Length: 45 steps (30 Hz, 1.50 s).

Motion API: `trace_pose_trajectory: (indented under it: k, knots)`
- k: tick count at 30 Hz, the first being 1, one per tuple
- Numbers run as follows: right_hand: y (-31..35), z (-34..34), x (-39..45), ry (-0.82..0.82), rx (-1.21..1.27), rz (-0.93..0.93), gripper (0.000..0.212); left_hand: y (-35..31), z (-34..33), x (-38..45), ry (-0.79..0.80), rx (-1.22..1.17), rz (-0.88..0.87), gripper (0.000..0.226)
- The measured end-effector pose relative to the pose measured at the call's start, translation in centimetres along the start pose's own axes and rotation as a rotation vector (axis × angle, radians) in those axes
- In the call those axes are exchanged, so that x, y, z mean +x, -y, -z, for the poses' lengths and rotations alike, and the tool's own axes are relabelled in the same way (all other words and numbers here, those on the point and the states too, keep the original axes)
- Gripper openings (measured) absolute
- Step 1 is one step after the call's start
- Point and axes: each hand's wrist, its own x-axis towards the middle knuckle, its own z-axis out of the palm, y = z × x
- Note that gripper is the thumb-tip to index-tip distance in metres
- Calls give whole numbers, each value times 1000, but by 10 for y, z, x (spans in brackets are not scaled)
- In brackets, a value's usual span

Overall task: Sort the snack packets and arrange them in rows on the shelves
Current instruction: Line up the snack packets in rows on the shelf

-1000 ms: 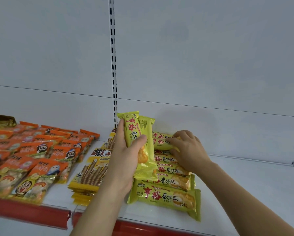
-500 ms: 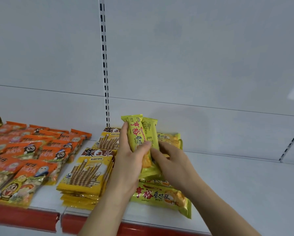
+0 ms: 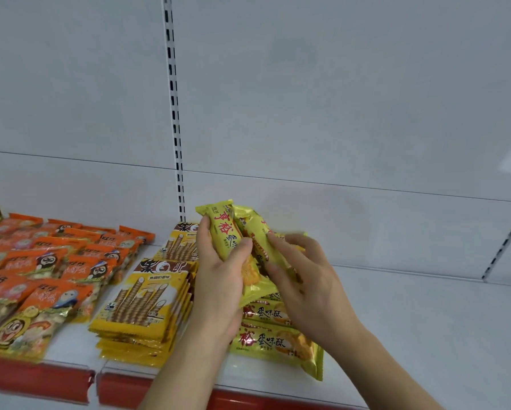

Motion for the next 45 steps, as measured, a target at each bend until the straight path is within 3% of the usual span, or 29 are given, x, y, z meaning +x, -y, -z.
trace_pose_trajectory:
  k: [5,15,20,23,30,35,38,41,45]
  knots:
    - [1,8,-2,31,77,-274,52,3,-5,-5,7,37,-26,74]
    - [-42,32,17,-56,-284,-63,43,-11,16,-7,-73,99,-31,66]
    - [-53,1,28,151,-447,159,47,-12,22,-11,-103,123,-19,56]
    - [-54,-11,30,246,-497,121,47,-12,23,-15,-94,115,6,49]
    - [-48,-17,35,278,-568,100,47,-10,24,-20,-67,30,88,42]
    - [-42,-9,22,198,-477,40,44,-6,21,-22,-47,-53,90,46]
    - [-23,2,14,42,-203,-56,33,0,19,-21,-94,-21,57,50]
    - [8,10,3,133,84,-181,36,4,12,-22,-92,38,23,59]
    - [24,7,-7,103,-36,-99,41,10,-1,-23,-46,41,16,71]
